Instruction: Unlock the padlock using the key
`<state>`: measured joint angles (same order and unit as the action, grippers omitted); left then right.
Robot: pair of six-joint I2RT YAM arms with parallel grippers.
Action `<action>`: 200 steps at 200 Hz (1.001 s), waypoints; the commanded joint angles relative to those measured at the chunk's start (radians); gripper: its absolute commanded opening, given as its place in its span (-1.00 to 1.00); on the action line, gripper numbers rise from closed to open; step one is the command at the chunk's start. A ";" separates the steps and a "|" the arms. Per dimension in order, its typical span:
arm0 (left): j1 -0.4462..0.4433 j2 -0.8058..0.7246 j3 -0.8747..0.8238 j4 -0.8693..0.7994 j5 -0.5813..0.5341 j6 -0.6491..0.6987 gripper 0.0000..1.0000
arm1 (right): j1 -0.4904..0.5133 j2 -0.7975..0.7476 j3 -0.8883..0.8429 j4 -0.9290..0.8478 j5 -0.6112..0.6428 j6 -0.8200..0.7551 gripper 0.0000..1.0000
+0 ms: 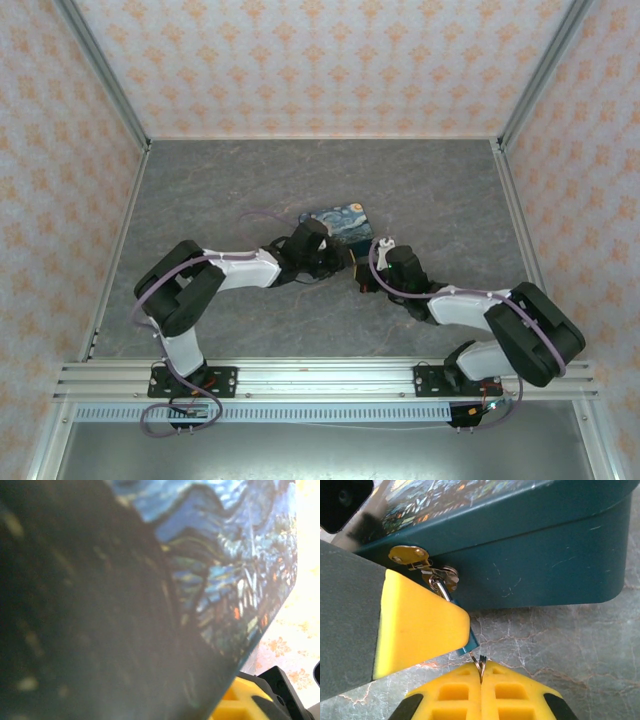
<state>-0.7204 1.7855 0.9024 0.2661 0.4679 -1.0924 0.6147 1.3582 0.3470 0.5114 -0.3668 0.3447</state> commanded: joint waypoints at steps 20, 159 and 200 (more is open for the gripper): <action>-0.009 0.007 -0.013 0.046 -0.018 -0.012 -0.29 | 0.032 -0.002 -0.018 0.214 -0.017 0.112 -1.00; 0.035 -0.316 -0.288 0.139 -0.210 -0.088 0.22 | 0.043 0.114 0.014 0.242 -0.063 0.331 -1.00; 0.020 -0.359 -0.376 0.255 -0.268 -0.147 0.22 | 0.046 0.120 0.026 0.239 -0.081 0.428 -1.00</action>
<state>-0.6891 1.4570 0.5381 0.4149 0.2749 -1.1904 0.6514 1.4658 0.3401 0.6910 -0.4225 0.6930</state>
